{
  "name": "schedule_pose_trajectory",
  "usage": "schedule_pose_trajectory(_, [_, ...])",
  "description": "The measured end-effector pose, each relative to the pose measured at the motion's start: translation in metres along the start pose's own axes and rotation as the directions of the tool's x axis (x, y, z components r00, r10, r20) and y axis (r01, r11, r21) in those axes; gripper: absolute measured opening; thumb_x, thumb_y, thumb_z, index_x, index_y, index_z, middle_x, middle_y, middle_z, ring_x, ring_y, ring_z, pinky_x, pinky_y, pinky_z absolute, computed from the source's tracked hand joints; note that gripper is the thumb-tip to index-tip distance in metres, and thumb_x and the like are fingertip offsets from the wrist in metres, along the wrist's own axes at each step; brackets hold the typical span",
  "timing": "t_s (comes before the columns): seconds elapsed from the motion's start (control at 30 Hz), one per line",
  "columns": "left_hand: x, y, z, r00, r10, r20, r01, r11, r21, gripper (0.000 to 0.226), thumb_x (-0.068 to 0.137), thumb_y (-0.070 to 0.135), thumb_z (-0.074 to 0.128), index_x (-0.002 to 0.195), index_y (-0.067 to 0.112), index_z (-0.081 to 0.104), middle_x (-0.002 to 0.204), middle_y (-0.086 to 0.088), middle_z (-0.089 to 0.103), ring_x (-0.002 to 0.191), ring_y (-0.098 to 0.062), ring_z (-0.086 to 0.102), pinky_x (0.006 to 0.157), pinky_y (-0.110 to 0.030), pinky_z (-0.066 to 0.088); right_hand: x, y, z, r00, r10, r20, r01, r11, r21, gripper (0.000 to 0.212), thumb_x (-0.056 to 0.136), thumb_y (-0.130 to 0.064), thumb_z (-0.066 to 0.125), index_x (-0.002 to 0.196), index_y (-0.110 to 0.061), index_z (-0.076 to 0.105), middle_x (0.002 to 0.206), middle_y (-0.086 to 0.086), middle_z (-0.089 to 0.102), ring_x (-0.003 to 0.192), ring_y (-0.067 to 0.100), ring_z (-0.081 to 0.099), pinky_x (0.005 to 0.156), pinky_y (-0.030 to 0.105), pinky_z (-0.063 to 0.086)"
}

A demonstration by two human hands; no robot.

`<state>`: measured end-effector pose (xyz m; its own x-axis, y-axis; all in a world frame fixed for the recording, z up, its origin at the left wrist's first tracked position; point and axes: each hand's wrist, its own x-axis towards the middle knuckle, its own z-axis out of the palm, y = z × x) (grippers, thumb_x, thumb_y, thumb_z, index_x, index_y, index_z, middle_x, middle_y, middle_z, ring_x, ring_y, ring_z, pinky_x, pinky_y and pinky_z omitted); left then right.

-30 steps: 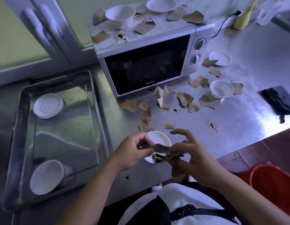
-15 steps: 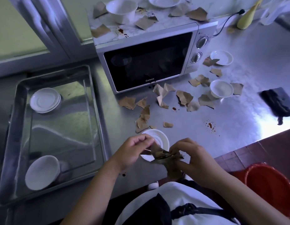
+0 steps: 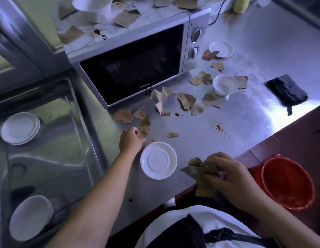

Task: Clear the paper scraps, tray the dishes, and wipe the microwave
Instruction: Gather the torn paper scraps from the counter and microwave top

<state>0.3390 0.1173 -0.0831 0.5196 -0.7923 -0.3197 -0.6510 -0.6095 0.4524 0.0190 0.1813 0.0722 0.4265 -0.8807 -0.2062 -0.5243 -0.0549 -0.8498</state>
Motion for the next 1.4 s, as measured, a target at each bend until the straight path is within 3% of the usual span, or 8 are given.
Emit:
schedule_pose_trajectory(0.2, [-0.001,-0.002,0.006,0.995,0.040,-0.093,-0.049,0.994,-0.099,0.006,0.088,0.013,0.069,0.087,0.016,0.064,0.097,-0.005,0.066,0.087,-0.026,0.062,0.072,-0.036,0.052,-0.001,0.009,-0.006,0.999,0.026,-0.040,-0.026,1.000,-0.012,0.018,0.078,0.000,0.080,0.092,-0.012,0.075,0.103,-0.004,0.064,0.088,0.016,0.064,0.079,0.041,0.054])
schedule_pose_trajectory(0.43, [0.001,-0.021,-0.016,0.990,-0.135,0.036,0.132,0.812,-0.569,0.015,0.082,0.009,0.076,0.078,0.020,0.066,0.077,0.001,0.068,0.071,-0.017,0.061,0.062,-0.025,0.047,0.008,0.013,-0.008,1.000,0.009,-0.002,-0.009,1.000,0.005,0.021,0.080,-0.004,0.079,0.092,-0.021,0.073,0.103,-0.008,0.064,0.089,0.015,0.064,0.079,0.036,0.055])
schedule_pose_trajectory(0.63, [-0.004,-0.031,-0.022,0.972,-0.016,0.234,0.114,0.905,-0.410,0.019,0.077,0.006,0.081,0.084,0.018,0.069,0.078,-0.004,0.070,0.072,-0.018,0.062,0.071,-0.029,0.049,0.015,0.016,-0.007,0.999,-0.002,0.046,0.001,1.000,0.028,0.030,0.080,-0.004,0.079,0.087,-0.032,0.070,0.101,-0.017,0.060,0.090,0.015,0.064,0.078,0.028,0.054])
schedule_pose_trajectory(0.8, [-0.008,-0.021,-0.011,0.979,0.023,0.202,0.025,0.972,-0.234,0.042,0.078,0.013,0.081,0.107,0.029,0.056,0.083,0.000,0.067,0.079,-0.016,0.063,0.068,-0.027,0.044,0.017,0.015,-0.010,0.999,0.004,0.047,-0.005,1.000,0.025,0.023,0.081,-0.008,0.078,0.091,-0.028,0.073,0.104,-0.013,0.062,0.091,0.016,0.065,0.079,0.033,0.057])
schedule_pose_trajectory(1.0, [-0.007,-0.019,-0.007,0.989,0.018,0.146,-0.003,0.995,-0.104,0.021,0.078,0.019,0.081,0.088,0.019,0.061,0.078,0.011,0.059,0.073,-0.014,0.057,0.063,-0.027,0.041,0.013,0.017,-0.014,0.999,0.047,0.011,-0.047,0.999,0.025,0.021,0.080,-0.002,0.079,0.093,-0.017,0.074,0.105,-0.008,0.063,0.092,0.015,0.064,0.083,0.043,0.054])
schedule_pose_trajectory(1.13, [-0.004,-0.022,-0.018,0.984,-0.053,0.169,0.109,0.933,-0.342,0.017,0.079,0.014,0.082,0.086,0.017,0.067,0.084,0.002,0.067,0.077,-0.018,0.060,0.074,-0.031,0.050,0.014,0.019,-0.018,0.998,0.053,-0.033,-0.052,0.998,0.036,0.021,0.079,-0.002,0.079,0.092,-0.018,0.074,0.104,-0.015,0.061,0.092,0.016,0.064,0.082,0.042,0.054])
schedule_pose_trajectory(1.23, [-0.001,-0.020,-0.037,0.977,-0.109,0.181,0.194,0.800,-0.568,0.014,0.081,0.010,0.081,0.089,0.015,0.070,0.079,0.001,0.069,0.068,-0.014,0.057,0.061,-0.022,0.049,0.015,0.020,-0.019,0.997,0.057,-0.059,-0.055,0.998,0.040,0.021,0.079,-0.005,0.080,0.093,-0.019,0.075,0.106,-0.020,0.057,0.095,0.015,0.062,0.082,0.036,0.054])
schedule_pose_trajectory(1.4, [0.014,0.004,-0.051,0.981,-0.049,0.186,0.157,0.764,-0.626,0.015,0.080,0.013,0.081,0.091,0.016,0.072,0.077,0.009,0.070,0.069,-0.005,0.059,0.063,-0.014,0.048,0.018,0.019,-0.019,0.995,0.076,-0.063,-0.074,0.997,0.032,0.021,0.080,-0.008,0.080,0.098,-0.019,0.075,0.115,-0.014,0.055,0.093,0.016,0.063,0.081,0.040,0.056])
